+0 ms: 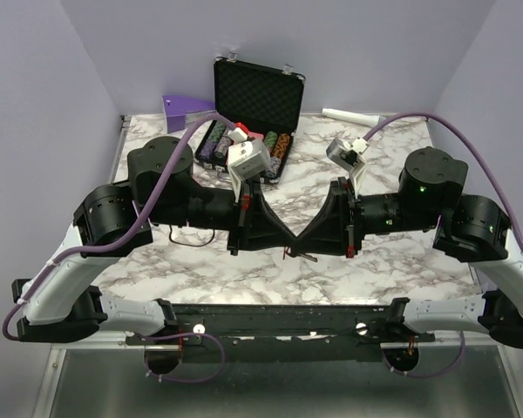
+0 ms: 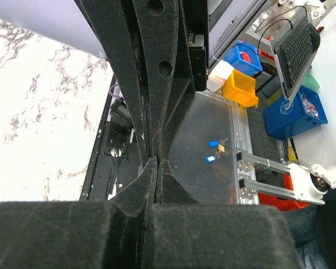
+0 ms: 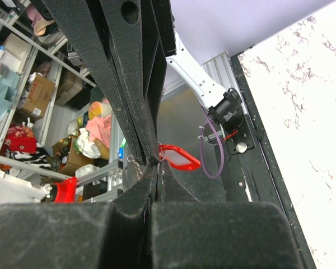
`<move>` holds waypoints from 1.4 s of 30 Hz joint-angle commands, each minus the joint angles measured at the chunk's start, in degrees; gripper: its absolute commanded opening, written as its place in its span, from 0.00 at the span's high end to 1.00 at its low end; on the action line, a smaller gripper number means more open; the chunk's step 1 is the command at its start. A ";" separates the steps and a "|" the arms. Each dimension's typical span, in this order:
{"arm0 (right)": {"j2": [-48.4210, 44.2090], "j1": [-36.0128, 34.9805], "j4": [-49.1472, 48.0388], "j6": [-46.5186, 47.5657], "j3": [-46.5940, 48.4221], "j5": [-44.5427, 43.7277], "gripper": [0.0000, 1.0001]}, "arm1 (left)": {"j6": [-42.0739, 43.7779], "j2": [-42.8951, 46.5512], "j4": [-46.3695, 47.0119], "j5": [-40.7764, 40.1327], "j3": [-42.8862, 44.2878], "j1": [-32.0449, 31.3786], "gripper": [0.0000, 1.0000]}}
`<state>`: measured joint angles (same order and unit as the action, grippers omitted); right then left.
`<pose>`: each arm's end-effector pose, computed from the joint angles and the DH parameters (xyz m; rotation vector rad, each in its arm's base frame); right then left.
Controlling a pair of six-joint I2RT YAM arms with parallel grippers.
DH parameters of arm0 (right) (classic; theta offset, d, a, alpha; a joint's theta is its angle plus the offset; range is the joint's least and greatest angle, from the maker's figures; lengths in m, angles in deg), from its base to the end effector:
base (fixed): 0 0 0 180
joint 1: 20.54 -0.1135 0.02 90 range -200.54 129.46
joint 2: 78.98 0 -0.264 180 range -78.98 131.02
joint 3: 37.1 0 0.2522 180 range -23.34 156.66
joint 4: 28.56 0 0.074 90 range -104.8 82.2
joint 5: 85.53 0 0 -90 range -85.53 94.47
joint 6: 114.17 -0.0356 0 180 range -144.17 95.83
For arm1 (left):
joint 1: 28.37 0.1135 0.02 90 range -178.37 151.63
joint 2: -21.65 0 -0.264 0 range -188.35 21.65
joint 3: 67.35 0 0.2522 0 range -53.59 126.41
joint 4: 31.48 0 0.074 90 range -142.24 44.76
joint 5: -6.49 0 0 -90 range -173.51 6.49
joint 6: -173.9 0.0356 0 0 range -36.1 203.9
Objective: Remove the keys from the keyring
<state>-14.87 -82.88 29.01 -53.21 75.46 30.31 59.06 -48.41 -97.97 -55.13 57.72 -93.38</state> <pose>0.0683 0.1637 0.5229 -0.9239 1.7589 1.5016 0.0598 -0.1683 0.5473 1.0708 1.7297 -1.5065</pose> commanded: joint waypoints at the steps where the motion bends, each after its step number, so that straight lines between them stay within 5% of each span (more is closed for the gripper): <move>1: 0.30 1.97 -10.24 1.18 4.64 -9.32 0.99 | -1.53 1.59 -13.54 10.46 -2.50 -3.36 1.00; 21: 2.85 1.97 -13.31 -4.53 4.73 -13.98 0.99 | -1.53 4.93 -12.14 9.86 -6.80 -3.45 1.00; 31: 2.06 1.97 -17.00 -7.08 -0.01 -13.63 0.99 | -3.28 8.88 -10.99 -5.16 -6.02 -3.28 0.99; 34: 2.15 1.97 -18.41 -7.61 -0.80 -12.14 0.99 | -3.90 10.56 -10.29 -10.62 -4.52 -3.28 0.60; 36: 2.15 1.97 -19.29 -8.05 -1.24 -11.26 0.99 | -4.16 11.87 -9.76 -13.86 -3.99 -3.36 0.44; 42: 2.41 1.97 -24.38 -10.59 -3.09 -5.64 0.99 | -3.90 15.74 -6.17 -23.01 -4.87 -3.28 0.33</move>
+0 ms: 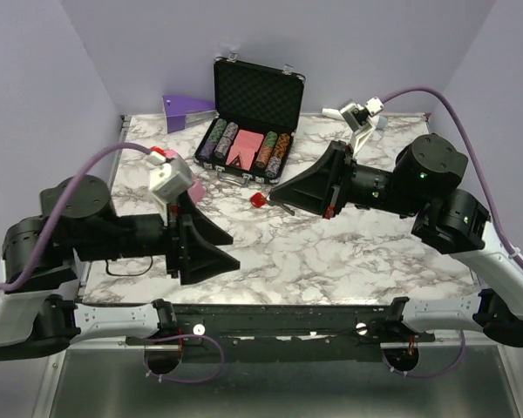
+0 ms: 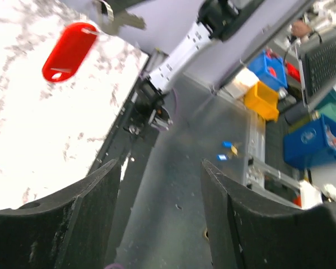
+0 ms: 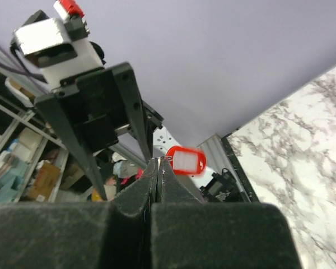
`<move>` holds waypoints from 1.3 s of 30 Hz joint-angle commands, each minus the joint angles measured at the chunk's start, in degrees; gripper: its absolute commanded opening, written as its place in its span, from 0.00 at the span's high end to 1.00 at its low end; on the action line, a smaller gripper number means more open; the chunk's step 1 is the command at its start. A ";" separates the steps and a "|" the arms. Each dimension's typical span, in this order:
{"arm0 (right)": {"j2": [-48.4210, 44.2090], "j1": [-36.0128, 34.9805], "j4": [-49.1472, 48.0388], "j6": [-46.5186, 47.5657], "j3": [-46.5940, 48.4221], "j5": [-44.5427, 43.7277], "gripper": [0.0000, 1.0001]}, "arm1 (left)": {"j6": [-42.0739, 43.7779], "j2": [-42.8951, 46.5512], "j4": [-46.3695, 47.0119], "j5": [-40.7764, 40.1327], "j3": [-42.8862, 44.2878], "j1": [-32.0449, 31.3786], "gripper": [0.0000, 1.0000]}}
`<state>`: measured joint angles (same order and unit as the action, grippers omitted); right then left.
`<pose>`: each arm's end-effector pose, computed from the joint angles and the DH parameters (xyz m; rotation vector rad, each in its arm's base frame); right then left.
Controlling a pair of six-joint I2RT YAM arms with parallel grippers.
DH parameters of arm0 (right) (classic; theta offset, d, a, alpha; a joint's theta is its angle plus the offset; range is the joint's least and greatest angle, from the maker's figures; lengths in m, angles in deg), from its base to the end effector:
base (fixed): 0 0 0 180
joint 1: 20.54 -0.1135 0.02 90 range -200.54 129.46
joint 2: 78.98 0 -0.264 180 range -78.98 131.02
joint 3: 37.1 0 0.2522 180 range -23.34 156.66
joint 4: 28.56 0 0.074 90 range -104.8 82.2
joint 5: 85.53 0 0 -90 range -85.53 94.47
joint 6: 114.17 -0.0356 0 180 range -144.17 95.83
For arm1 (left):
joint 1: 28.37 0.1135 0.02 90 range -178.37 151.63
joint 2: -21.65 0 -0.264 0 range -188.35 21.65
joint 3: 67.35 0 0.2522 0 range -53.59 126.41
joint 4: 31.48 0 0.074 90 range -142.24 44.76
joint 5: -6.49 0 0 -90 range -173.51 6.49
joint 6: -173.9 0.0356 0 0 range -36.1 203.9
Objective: Remove the keys from the keyring
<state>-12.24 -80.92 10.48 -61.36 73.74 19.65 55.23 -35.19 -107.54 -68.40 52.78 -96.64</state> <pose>0.0931 0.1826 0.5411 -0.5778 1.5982 1.5296 0.0264 -0.0914 0.5358 0.8868 1.8305 -1.3873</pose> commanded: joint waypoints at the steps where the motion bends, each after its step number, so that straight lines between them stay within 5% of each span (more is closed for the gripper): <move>1: -0.29 0.00 -6.98 -3.06 -1.89 5.82 0.99 | 0.19 2.96 4.46 -10.62 -0.37 -0.11 0.33; 12: 3.31 0.00 -13.41 -10.27 -2.51 11.18 0.99 | 9.58 1.82 9.74 -18.45 -0.81 -0.20 0.32; 24: 4.98 -0.09 -13.77 -10.80 -0.49 11.45 0.99 | 30.13 11.74 29.42 -16.08 -17.85 -0.81 0.37; 35: 7.97 -0.09 -11.83 -13.61 3.29 8.29 0.99 | 47.12 13.25 36.46 -18.19 -21.38 -1.52 0.33; 39: 9.19 -0.09 -10.87 -13.44 5.13 8.38 0.99 | 49.31 11.67 36.64 -19.07 -20.24 -1.60 0.43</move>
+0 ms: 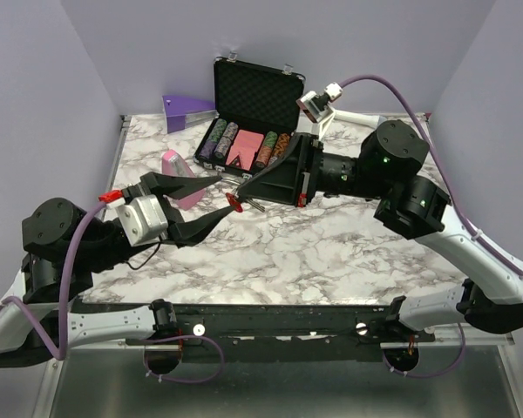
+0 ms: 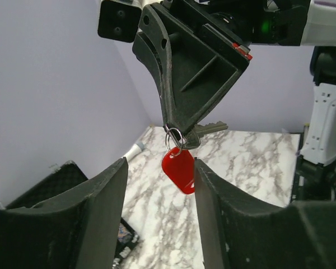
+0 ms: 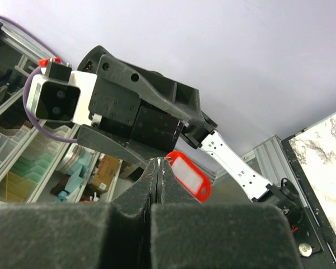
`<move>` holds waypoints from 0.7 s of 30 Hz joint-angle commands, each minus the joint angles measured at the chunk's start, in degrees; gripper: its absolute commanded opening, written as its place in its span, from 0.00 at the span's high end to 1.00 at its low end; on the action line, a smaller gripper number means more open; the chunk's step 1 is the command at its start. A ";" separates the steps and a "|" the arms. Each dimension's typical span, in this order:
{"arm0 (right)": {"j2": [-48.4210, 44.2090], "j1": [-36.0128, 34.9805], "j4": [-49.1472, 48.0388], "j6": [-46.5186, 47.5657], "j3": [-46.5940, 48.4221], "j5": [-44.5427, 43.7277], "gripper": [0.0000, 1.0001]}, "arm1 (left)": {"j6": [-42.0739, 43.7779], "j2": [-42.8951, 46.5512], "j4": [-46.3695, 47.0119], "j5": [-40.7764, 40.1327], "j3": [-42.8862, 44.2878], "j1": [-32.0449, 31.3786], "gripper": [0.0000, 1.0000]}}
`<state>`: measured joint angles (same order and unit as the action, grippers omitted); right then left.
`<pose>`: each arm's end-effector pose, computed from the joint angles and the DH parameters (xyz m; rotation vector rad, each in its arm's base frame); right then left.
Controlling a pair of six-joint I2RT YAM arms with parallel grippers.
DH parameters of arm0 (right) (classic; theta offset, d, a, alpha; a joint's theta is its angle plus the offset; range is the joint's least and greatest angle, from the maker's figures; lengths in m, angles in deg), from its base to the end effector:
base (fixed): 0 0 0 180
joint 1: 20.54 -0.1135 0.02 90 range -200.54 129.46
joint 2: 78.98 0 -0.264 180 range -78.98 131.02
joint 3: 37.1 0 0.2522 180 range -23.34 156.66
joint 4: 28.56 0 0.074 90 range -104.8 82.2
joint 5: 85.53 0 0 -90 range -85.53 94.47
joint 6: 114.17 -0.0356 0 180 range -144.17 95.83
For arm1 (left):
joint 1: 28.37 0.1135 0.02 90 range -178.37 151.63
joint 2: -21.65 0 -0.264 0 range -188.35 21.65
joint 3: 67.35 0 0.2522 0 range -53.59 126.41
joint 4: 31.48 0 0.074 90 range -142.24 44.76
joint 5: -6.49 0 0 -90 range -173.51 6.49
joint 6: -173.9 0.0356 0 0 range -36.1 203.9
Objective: Remove the keys from the keyring
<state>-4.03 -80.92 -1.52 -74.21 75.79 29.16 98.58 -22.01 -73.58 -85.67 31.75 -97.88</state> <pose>0.1130 0.2288 0.5436 -0.5794 1.5908 1.8319 0.0288 -0.0732 0.5287 0.9009 1.0464 -0.7808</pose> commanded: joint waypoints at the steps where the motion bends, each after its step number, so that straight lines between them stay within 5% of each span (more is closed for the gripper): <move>1: 1.24 0.00 1.74 -0.41 3.52 -1.05 0.99 | 6.15 -1.86 2.93 -2.06 0.97 -0.27 0.46; 13: 2.74 0.09 5.09 1.53 5.63 -1.13 0.99 | 6.86 -3.63 2.76 -3.12 3.69 -0.44 0.55; 21: 4.32 0.09 7.38 1.97 7.30 -0.87 0.99 | 6.50 -4.33 2.50 -2.07 3.96 -0.27 0.82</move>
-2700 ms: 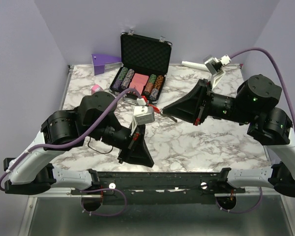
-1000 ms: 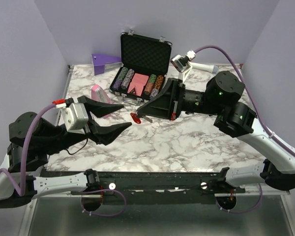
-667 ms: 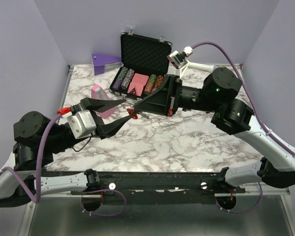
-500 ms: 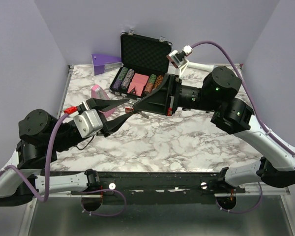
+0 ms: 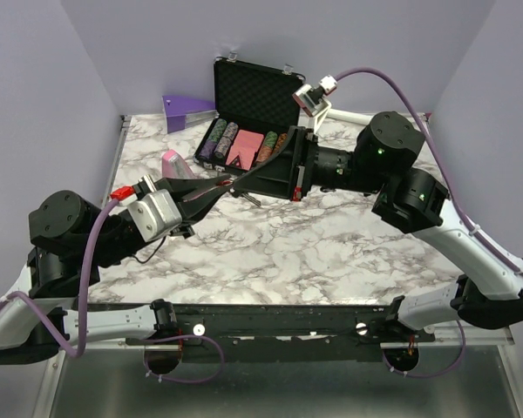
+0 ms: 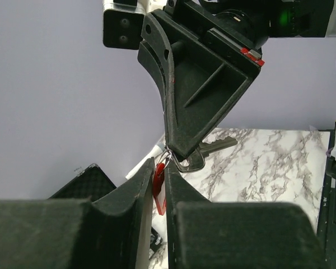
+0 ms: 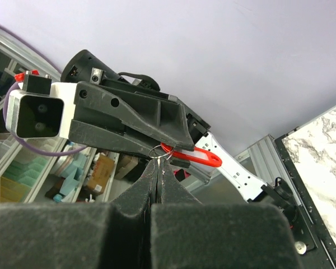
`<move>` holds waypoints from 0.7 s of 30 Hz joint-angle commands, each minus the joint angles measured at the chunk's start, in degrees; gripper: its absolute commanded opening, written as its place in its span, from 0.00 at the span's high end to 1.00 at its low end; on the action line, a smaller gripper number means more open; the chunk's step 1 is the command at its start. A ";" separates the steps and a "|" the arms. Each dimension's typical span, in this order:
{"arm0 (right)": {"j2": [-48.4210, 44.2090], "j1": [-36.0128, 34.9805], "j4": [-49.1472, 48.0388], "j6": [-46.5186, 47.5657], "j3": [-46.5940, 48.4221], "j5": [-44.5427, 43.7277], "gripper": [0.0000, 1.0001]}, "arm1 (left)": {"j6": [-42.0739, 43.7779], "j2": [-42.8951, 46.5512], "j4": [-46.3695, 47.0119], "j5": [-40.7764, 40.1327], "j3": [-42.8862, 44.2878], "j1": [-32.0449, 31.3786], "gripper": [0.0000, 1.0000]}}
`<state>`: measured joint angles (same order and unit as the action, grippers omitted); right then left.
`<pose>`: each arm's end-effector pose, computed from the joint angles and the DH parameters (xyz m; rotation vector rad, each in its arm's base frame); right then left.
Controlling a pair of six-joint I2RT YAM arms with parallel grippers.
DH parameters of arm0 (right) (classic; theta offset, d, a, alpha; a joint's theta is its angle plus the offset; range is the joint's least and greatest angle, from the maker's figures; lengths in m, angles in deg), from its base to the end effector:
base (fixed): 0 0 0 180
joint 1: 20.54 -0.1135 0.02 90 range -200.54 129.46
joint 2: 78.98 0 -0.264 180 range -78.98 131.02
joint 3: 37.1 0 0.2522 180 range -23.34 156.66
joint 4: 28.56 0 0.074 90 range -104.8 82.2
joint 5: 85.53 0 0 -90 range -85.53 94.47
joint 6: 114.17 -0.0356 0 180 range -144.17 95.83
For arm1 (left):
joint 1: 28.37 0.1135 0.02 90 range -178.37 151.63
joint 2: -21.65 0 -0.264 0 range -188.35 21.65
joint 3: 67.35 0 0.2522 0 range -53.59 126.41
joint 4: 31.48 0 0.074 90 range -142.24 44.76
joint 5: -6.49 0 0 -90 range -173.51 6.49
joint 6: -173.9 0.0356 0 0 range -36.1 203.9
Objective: Remove the keys from the keyring
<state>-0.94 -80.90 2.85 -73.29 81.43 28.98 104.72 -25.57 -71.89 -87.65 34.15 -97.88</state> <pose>0.1168 0.2352 0.5523 -0.5866 1.6197 1.8076 0.0354 -0.0874 0.5383 0.9194 1.0025 -0.6705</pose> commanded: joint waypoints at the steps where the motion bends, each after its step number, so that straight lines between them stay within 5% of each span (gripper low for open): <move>1: 1.32 0.06 3.09 0.96 1.75 -0.78 0.99 | 0.28 -0.85 0.73 0.01 1.55 -0.36 0.82; 6: 1.33 -0.02 3.36 1.31 2.02 -0.87 0.99 | -0.43 -1.64 -0.76 1.42 2.34 -0.36 1.00; 21: 2.20 0.06 4.05 5.79 4.38 2.64 0.99 | -13.69 -7.18 -14.03 -2.10 10.25 -0.27 1.00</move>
<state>-0.51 -80.57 4.64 -70.91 83.51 28.54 96.72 -30.18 -81.36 -88.51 42.20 -97.88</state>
